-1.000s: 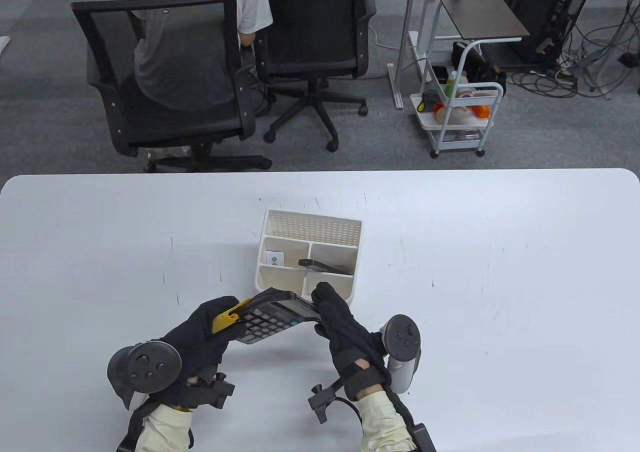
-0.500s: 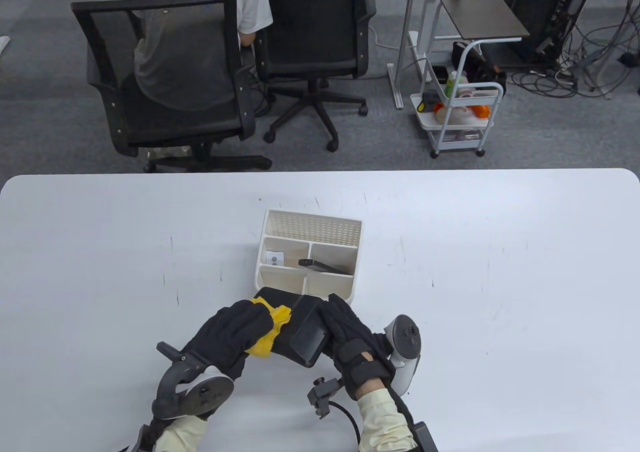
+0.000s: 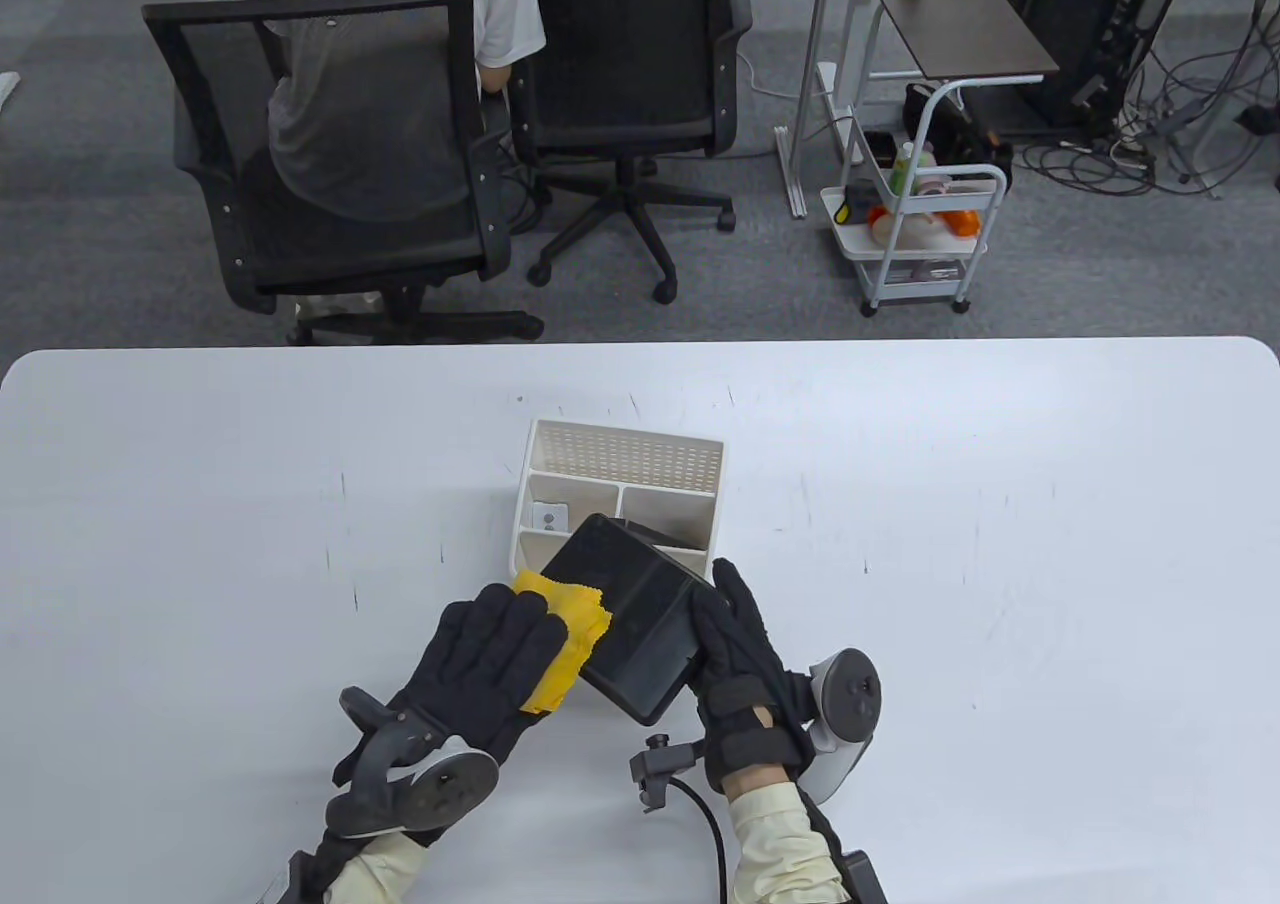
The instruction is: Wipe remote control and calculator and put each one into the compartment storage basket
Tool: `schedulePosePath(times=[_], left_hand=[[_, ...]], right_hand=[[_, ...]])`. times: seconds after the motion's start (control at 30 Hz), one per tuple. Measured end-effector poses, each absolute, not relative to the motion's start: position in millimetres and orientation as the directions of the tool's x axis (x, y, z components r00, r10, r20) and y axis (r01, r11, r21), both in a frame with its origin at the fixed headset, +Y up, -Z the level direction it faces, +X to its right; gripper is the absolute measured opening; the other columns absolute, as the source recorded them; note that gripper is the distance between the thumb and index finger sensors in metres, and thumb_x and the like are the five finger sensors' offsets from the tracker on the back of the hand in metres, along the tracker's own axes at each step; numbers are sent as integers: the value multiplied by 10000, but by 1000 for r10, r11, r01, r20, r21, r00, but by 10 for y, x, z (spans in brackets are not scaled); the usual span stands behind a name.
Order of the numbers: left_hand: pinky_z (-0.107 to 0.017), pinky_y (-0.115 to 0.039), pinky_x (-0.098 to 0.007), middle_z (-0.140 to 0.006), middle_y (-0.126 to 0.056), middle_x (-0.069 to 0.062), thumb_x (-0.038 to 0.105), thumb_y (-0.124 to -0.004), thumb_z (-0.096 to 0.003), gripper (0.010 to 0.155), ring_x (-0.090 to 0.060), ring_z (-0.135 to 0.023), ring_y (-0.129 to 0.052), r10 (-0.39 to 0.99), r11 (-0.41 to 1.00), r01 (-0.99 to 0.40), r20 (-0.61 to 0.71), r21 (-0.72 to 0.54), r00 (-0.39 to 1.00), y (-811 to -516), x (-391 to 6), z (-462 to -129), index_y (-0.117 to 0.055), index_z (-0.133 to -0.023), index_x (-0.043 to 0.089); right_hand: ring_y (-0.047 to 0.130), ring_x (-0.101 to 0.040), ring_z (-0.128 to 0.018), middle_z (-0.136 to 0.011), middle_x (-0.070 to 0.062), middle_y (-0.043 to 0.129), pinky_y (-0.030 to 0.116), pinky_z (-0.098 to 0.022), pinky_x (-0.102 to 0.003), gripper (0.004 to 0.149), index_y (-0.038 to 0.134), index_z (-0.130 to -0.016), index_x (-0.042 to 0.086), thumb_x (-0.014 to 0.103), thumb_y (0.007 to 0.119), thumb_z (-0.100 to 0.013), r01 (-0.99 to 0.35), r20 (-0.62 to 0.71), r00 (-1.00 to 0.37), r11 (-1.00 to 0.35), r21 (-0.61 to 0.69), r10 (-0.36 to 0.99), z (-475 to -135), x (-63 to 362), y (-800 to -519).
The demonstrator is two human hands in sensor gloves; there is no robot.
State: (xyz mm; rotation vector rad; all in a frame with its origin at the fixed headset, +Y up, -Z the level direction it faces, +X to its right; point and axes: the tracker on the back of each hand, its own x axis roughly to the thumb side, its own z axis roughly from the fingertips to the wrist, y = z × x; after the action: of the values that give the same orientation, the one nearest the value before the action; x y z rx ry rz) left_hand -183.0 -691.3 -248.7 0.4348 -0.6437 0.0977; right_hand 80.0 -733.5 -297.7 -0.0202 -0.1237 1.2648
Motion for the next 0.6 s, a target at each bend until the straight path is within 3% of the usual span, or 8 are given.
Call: schedulePosePath(times=[0.13,0.37,0.6], left_hand=[[-763,-566,-531,-1147,-576,-71,456,-511,-528,600,-369,-1074,-607,-38,911,-231,628,342,777,-6918,-1751,-2471,-492,-1093,254],[-756,-575,-538,-1141,-581,-83,455,-542,-529,596,-378,-1071,-598,-29,911,-215,575,351,817,-6891,-1879,-2507,-531,-1086,242],[-757,-581,-541,-1139,-589,-79,493,-490,-524,626,-372,-1071,-616,-11,913,-268,678,306,735,-6881,-1736,-2417,-519,-1090,228]], right_hand=[[999,-305,-588,-815,-259,873,884,-409,-418,701,349,-1078,-127,309,650,-620,-965,72,254,258,-54,965,-2983,766,-7339],[1001,-305,-578,-808,-258,880,886,-402,-412,691,359,-1078,-128,308,645,-624,-956,71,282,286,-66,957,-2971,754,-7322],[1000,-297,-558,-797,-252,884,881,-389,-407,692,348,-1080,-128,309,631,-625,-968,78,237,242,-65,968,-2974,754,-7338]])
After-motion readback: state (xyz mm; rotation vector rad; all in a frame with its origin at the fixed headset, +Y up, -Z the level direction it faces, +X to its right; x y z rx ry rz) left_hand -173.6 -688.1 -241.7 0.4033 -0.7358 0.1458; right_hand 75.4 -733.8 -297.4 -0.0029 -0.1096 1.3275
